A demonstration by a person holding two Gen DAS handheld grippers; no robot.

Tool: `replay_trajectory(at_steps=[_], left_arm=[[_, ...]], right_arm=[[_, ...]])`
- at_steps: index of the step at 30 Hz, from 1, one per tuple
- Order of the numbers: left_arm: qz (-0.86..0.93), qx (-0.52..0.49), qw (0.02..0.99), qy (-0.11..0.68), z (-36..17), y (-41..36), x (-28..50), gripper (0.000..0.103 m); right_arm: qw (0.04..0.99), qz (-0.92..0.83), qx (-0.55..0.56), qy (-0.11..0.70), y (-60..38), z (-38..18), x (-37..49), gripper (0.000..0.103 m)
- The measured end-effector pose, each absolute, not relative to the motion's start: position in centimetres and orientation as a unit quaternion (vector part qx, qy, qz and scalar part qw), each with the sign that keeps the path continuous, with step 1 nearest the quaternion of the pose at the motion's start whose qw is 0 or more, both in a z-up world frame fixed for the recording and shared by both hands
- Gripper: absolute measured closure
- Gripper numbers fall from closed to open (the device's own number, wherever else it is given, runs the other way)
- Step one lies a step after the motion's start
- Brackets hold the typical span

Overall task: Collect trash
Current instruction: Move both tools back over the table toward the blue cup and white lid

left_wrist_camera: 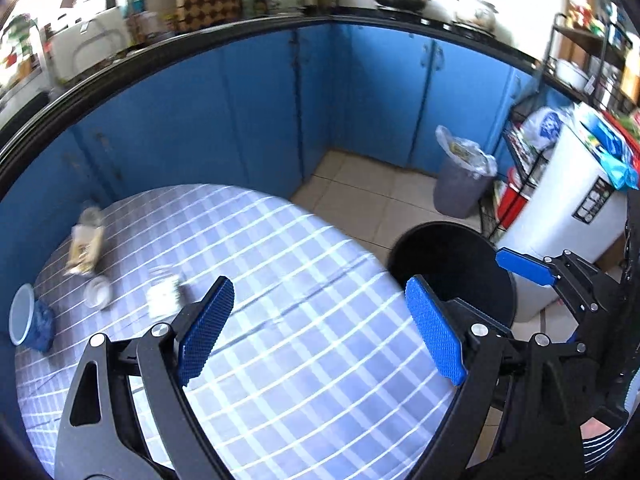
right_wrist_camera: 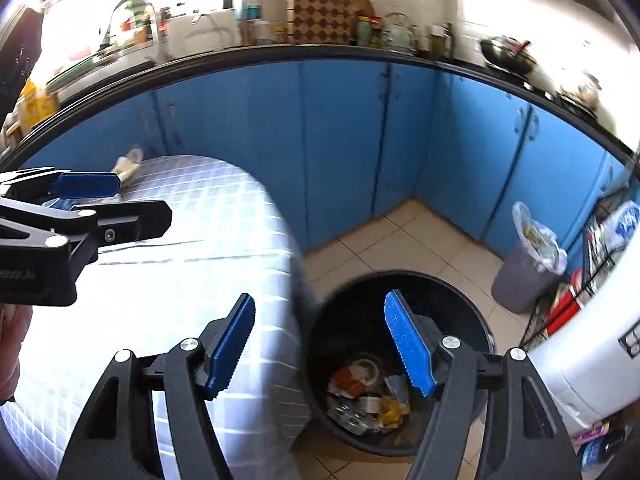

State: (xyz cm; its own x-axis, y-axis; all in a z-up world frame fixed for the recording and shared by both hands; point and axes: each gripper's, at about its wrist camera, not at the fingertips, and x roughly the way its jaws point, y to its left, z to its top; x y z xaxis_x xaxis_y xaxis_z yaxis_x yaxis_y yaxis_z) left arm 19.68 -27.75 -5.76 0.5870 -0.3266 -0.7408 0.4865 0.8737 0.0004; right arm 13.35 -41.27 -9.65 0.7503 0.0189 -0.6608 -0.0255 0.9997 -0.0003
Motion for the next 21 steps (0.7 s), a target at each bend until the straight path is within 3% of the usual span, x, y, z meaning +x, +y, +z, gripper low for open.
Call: replay_trajectory(at_steps=[14, 21], left_arm=[[-0.098, 0.057, 0.914, 0.39, -6.0, -11.2, 21.2, 0.011], [-0.003, 0.052, 0.924, 0.378, -6.8, -2.8, 22.2, 0.004]], right_arm=[[0.917, 0.109, -0.068, 0.377, -26.7, -9.3, 18.0, 0.037], [0.906, 0.123, -0.047, 0.401, -22.5, -10.3, 21.9, 0.037]])
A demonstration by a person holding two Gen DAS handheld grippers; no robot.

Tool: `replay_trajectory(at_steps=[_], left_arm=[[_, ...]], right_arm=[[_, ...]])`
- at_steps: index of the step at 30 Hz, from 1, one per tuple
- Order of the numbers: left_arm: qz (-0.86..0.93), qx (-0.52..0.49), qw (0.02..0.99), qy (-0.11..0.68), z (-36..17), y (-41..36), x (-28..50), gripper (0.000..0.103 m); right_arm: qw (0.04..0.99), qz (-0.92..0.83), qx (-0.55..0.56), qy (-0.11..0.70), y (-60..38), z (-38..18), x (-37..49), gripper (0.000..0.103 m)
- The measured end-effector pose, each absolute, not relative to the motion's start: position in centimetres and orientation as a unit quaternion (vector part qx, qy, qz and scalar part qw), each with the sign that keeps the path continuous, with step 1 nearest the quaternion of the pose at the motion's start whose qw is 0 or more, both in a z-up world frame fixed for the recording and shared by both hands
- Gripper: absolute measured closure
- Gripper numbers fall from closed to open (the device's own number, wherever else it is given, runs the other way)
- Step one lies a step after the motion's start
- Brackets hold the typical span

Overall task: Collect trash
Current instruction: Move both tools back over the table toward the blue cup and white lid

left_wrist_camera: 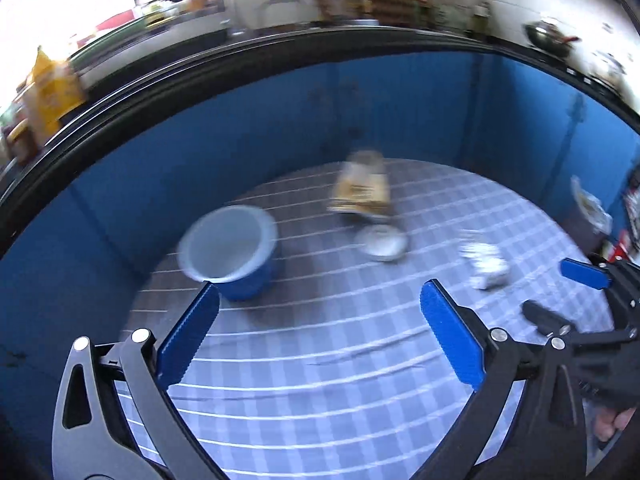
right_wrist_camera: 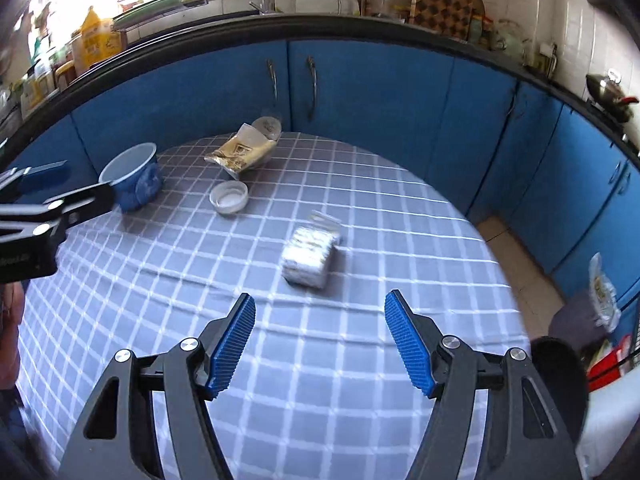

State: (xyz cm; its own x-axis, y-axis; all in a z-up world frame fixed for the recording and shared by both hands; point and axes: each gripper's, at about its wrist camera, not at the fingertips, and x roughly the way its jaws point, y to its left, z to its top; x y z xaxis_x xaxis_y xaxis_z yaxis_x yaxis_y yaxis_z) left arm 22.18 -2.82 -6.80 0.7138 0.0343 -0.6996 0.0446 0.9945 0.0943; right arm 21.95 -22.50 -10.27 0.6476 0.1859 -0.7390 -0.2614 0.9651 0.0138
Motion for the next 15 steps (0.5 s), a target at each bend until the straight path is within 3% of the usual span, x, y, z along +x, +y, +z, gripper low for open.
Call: replay_trajectory(at_steps=[9, 15], left_arm=[[0.012, 0.005, 0.907, 0.421, -10.6, 3.2, 27.0, 0.004], [0.009, 0.006, 0.904, 0.427, -12.2, 3.6, 29.0, 0.004]], right_arm=[[0.893, 0.102, -0.014, 0.439, -20.2, -12.6, 27.2, 0.037], [0.907, 0.121, -0.038, 0.401, -18.0, -11.3, 28.4, 0.037]])
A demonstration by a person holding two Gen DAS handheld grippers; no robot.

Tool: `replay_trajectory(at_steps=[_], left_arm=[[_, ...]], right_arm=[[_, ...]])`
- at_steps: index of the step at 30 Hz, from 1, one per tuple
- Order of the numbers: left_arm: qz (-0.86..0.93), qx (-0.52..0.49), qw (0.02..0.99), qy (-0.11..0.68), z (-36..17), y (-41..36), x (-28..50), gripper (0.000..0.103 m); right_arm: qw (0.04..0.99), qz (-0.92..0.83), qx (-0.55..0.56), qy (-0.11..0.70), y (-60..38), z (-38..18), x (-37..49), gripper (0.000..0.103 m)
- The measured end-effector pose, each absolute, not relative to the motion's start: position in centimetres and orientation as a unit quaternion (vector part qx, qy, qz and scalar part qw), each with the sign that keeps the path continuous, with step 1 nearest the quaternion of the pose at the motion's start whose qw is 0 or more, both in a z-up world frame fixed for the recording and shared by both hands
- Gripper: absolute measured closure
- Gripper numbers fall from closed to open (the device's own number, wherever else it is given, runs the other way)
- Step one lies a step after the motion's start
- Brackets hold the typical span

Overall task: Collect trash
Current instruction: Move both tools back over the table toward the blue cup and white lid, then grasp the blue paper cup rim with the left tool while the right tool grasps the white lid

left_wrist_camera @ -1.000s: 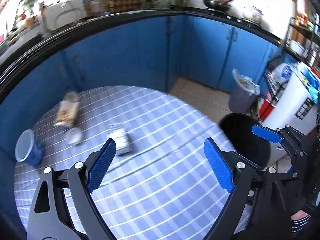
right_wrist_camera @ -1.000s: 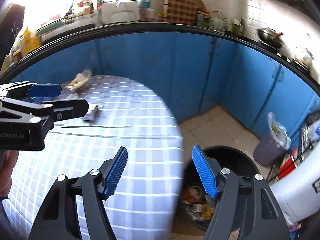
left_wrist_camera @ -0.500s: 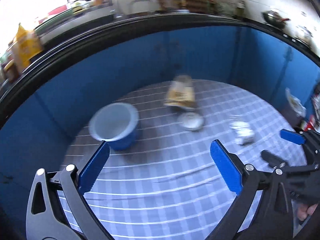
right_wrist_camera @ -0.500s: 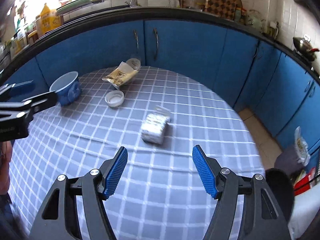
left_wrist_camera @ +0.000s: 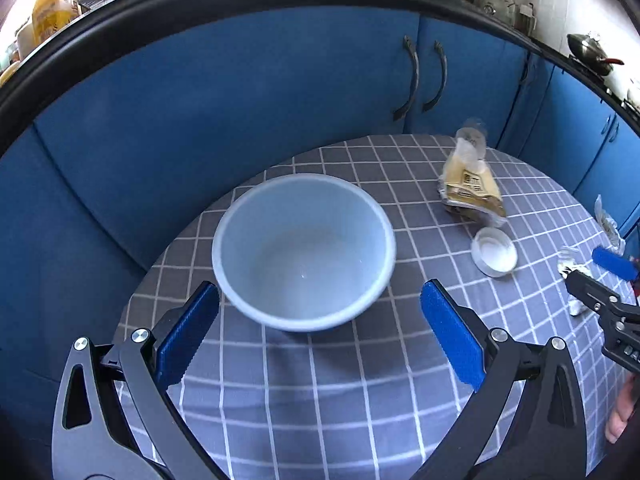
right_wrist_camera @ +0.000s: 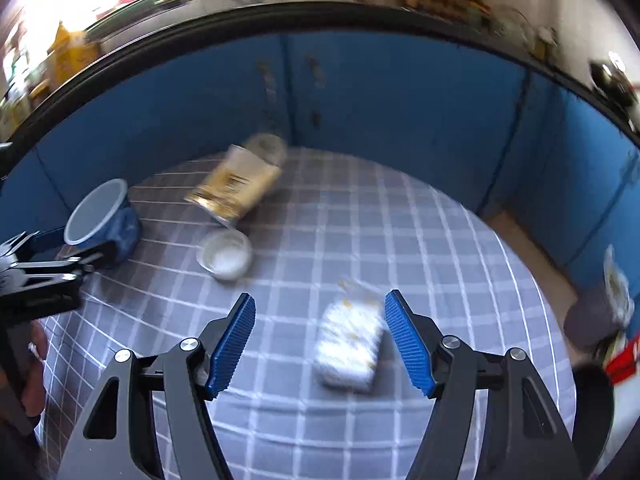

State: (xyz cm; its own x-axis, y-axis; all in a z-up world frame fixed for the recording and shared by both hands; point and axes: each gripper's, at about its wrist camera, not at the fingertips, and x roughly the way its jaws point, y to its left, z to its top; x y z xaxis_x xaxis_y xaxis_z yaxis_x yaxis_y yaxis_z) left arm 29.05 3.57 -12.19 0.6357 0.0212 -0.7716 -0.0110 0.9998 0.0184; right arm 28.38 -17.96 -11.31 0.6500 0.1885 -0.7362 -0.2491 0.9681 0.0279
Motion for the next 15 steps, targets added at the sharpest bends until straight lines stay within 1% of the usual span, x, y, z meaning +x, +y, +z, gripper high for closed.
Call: replay_trajectory(at_steps=[4, 12, 14, 15], left_arm=[[0.021, 0.008, 0.904, 0.426, -12.7, 4.2, 29.8, 0.004], [0.007, -0.01, 0.901, 0.433, -13.0, 5.9, 31.1, 0.004], [0.004, -0.014, 0.902, 0.432, -13.1, 6.0, 31.2, 0.004], [0.004, -0.016, 0.902, 0.431, -13.2, 6.0, 31.3, 0.004]], right_arm=[[0.898, 0.157, -0.086, 0.401, -14.4, -11.8, 29.8, 0.037], [0.876, 0.195, -0.081, 0.434, -11.8, -13.8, 32.7, 0.038], [0.878, 0.197, -0.083, 0.429, -11.5, -13.8, 33.0, 0.04], [0.878, 0.198, -0.084, 0.427, -11.4, -13.7, 33.0, 0.048]])
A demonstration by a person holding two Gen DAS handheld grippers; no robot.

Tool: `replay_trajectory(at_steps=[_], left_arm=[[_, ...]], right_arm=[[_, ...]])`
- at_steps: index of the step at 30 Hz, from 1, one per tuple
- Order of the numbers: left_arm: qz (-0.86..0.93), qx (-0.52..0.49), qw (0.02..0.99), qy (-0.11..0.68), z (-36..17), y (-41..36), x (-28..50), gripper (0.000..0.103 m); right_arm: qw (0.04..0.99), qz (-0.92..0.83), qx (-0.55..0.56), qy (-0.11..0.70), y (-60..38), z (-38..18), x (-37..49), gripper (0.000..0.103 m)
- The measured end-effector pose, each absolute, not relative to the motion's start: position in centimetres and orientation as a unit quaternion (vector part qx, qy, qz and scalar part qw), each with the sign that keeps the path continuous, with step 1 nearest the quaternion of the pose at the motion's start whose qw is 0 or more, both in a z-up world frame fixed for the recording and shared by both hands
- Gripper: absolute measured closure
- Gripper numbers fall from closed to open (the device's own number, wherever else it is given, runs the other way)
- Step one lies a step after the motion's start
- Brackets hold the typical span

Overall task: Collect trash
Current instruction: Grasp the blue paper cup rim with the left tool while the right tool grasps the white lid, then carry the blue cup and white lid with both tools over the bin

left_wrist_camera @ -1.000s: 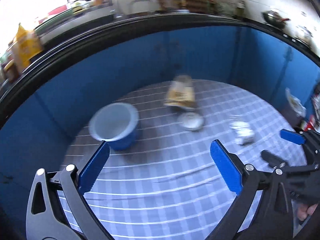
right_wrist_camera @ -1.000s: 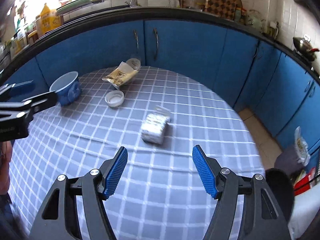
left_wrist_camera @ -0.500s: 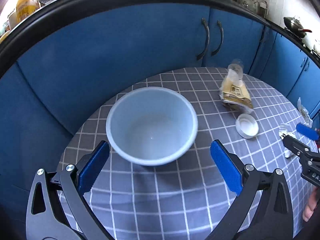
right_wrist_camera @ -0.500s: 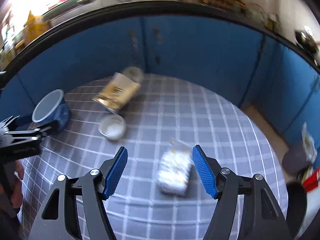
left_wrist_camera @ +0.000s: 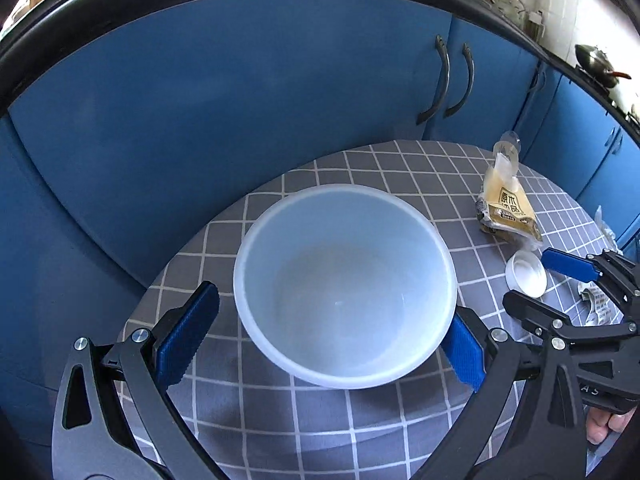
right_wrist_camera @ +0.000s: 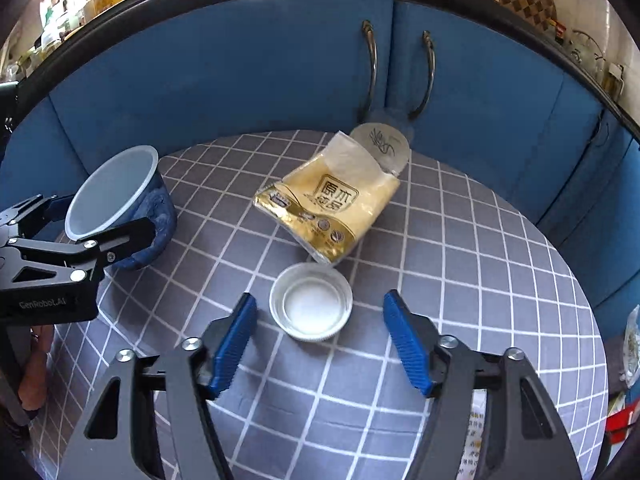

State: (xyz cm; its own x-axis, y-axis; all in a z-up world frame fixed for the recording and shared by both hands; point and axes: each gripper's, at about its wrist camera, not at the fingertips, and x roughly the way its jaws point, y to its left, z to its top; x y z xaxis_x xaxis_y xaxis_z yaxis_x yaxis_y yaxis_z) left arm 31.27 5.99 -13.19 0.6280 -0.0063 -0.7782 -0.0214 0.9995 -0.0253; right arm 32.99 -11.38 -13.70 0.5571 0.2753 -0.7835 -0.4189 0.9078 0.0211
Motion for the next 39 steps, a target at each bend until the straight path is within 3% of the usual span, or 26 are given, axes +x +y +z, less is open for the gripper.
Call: replay_trajectory(at_steps=[1, 4, 6, 39], left_arm=[[0.004, -0.017, 0.902, 0.431, -13.3, 6.0, 31.2, 0.004], [0.004, -0.014, 0.906, 0.423, -13.3, 5.7, 30.9, 0.012], [-0.004, -0.009, 0.907, 0.422, -13.0, 5.3, 30.6, 0.026], [-0.089, 0.095, 0.916, 0.379, -6.2, -8.9, 16.6, 0.026]], right_arm=[[0.878, 0.199, -0.085, 0.426, -11.3, -13.6, 33.0, 0.062], [0.878, 0.198, -0.1, 0.424, -11.2, -13.4, 32.3, 0.064], [0.878, 0.199, -0.103, 0.423, -11.4, -13.3, 31.7, 0.064], [0.909, 0.139, -0.103, 0.379, -25.0, -6.6, 15.1, 0.064]])
